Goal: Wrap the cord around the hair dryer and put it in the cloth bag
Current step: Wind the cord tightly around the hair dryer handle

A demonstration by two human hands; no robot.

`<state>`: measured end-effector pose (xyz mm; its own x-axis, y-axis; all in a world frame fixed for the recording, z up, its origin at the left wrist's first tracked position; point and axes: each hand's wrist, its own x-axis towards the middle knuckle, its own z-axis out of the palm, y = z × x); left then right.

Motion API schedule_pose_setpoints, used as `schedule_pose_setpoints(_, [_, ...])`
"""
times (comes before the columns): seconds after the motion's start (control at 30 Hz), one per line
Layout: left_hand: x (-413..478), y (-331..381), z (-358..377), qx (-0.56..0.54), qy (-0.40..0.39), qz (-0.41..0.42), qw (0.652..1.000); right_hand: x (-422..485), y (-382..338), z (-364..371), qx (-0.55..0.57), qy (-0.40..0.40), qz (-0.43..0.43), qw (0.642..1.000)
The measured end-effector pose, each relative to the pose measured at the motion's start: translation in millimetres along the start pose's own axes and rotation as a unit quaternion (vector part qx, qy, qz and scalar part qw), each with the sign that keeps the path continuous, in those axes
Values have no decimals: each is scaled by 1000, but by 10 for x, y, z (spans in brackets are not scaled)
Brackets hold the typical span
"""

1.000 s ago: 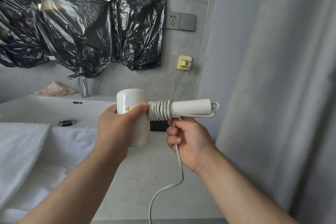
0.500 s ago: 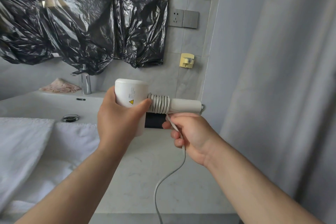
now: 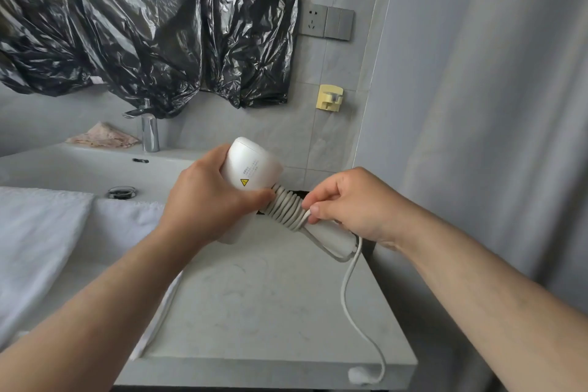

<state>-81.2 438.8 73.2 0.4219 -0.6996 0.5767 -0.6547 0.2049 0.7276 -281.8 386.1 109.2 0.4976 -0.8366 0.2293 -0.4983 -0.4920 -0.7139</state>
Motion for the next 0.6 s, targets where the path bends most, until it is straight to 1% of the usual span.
schedule_pose_setpoints(0.2, [46, 5, -45, -37, -46, 14, 998, -60, -18, -162, -23, -49, -28, 998])
schedule_pose_setpoints(0.33, [73, 40, -104, -74, -63, 25, 995, -93, -3, -241, 9, -79, -45, 996])
schedule_pose_setpoints(0.5, [78, 68, -147, -96, -97, 30, 990, -67, 57, -258, 29, -78, -50, 995])
schedule_pose_setpoints(0.6, [68, 81, -157, -135, -114, 27, 984, -59, 80, -301, 58, -80, -47, 994])
